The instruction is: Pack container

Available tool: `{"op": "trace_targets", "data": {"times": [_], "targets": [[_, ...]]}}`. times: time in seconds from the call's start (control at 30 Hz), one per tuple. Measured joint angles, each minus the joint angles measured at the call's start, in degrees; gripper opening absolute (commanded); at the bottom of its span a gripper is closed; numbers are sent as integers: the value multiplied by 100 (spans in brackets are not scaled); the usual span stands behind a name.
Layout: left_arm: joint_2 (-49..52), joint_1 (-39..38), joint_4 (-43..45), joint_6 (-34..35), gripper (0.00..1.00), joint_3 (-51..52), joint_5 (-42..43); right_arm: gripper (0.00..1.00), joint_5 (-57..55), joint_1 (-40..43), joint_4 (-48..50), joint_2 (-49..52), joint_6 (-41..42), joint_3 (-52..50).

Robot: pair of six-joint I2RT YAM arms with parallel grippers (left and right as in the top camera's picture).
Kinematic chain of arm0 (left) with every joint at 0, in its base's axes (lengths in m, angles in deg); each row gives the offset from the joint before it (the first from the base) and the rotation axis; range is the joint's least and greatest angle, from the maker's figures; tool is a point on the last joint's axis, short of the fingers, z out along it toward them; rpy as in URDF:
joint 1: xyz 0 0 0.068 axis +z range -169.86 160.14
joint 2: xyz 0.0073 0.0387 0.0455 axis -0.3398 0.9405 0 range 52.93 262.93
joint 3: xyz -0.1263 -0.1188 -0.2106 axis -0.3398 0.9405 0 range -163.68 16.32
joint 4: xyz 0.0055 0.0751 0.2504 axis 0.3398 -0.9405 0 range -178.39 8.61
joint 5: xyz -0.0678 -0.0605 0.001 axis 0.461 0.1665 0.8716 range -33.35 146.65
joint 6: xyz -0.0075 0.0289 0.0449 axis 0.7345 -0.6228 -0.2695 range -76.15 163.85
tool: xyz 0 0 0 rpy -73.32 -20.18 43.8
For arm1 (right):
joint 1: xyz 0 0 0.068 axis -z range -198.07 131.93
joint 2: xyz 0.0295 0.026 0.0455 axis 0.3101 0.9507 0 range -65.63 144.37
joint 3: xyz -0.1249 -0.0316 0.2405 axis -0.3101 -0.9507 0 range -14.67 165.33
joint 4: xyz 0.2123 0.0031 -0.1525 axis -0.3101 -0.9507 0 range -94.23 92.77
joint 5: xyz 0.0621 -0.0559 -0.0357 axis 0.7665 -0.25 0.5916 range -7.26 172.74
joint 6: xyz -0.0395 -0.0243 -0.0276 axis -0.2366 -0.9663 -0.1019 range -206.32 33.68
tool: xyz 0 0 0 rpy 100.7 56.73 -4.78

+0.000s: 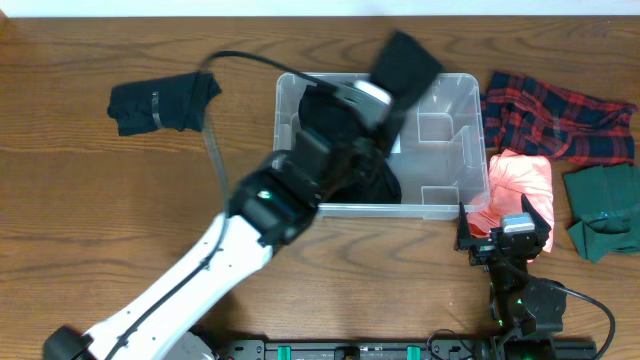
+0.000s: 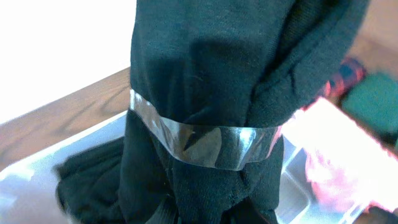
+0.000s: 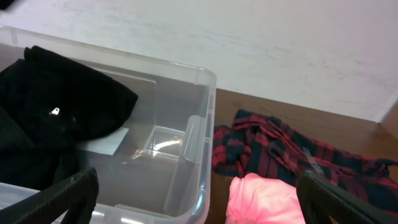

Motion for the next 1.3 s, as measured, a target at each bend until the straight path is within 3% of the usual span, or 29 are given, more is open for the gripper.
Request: {"op": "trace_targets", "data": {"times": [0.23, 0.5, 0.87, 1.3], "targets": [[796, -254, 310, -1954, 6, 0, 0, 99, 0, 0, 2, 0, 0, 0], [1440, -249, 1038, -3154, 6, 0, -2, 99, 2, 0, 0, 0, 0, 0], [2175, -249, 1681, -3705, 6, -2, 173, 99, 2, 0, 0, 0, 0, 0], [2931, -2, 2347, -3812, 6, -4, 179, 99, 2, 0, 0, 0, 0, 0]]}}
